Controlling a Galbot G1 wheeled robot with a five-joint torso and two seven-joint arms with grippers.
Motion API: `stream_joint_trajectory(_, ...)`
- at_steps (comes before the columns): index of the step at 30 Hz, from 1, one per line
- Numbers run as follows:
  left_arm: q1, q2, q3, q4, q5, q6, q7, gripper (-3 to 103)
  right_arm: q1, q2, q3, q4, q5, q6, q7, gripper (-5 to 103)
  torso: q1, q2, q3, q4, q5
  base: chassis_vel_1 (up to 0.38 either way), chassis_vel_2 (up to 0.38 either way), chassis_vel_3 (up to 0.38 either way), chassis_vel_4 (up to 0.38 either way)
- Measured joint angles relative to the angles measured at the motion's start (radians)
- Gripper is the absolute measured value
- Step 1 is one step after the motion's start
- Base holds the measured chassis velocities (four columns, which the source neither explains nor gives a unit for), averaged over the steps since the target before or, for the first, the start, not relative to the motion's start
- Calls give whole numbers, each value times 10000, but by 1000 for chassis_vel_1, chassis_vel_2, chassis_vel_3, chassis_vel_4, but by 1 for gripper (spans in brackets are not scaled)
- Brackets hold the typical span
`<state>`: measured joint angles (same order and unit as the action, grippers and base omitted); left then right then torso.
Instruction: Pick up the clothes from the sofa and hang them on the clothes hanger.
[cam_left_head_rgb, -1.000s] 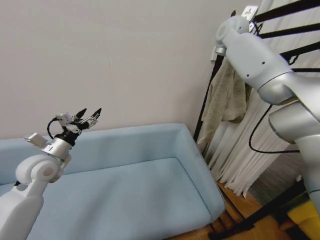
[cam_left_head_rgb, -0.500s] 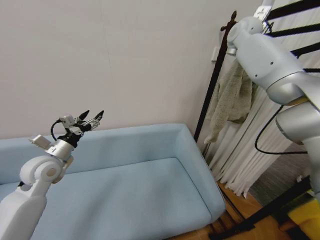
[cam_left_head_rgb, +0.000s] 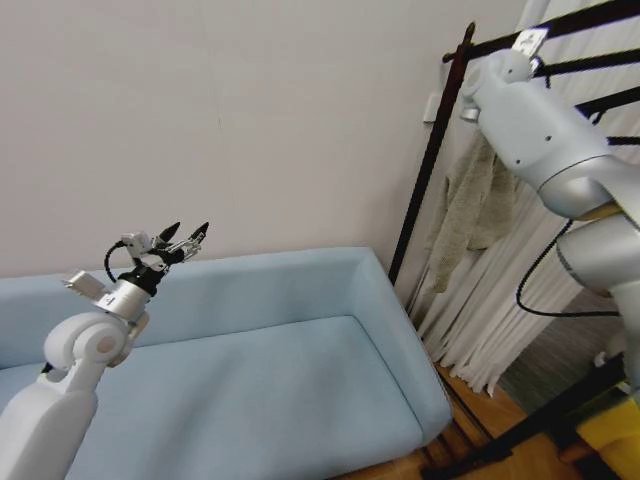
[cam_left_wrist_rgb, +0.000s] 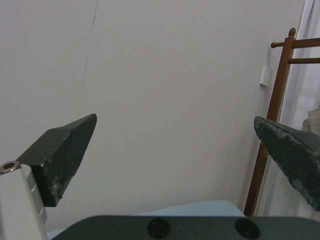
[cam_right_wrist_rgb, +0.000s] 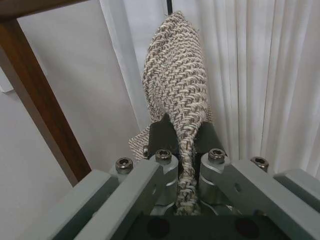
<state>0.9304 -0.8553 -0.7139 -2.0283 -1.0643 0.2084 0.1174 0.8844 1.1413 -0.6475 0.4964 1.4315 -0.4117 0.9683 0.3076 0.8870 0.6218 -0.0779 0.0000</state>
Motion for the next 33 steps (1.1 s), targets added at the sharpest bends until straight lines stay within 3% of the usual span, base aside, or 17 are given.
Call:
stream_joint_trajectory(8,-6,-38,17,20,12,19,2,100,-183,-230,-57,549,41,-187,78,2,0,0,0,0,-1,0,0,0,0)
stream_joint_trajectory(9,-6,-40,18,24,13,23,2,100,-194,-284,-70,662,48,-271,82,7,0,0,-1,0,-1,0,0,0,0)
stream_joint_trajectory(11,-7,-41,20,32,16,26,2,100,-211,-352,-106,812,60,-321,95,7,0,0,-1,0,-1,0,0,0,0)
stream_joint_trajectory(14,-10,-64,23,61,29,31,10,100,-286,-589,-319,1384,122,-391,263,23,-1,0,-1,0,-1,0,0,0,0)
stream_joint_trajectory(20,14,-111,34,107,82,33,78,100,-338,-975,-659,2193,260,-428,530,39,0,0,-1,0,0,0,0,0,0)
stream_joint_trajectory(23,46,-163,43,111,118,33,112,100,-313,-1141,-844,2594,347,-428,676,56,0,0,0,0,1,0,0,0,0)
stream_joint_trajectory(26,70,-185,44,114,145,33,114,100,-268,-1250,-968,2877,354,-428,727,61,0,0,-1,0,0,0,0,0,0)
stream_joint_trajectory(31,107,-201,7,152,253,33,114,100,-156,-1588,-1249,3842,576,-431,1107,88,0,0,0,3,-2,0,0,0,0)
stream_joint_trajectory(33,112,-208,-4,157,273,33,113,100,-146,-1676,-1310,4058,613,-433,1170,88,0,0,-1,2,-2,0,0,0,0)
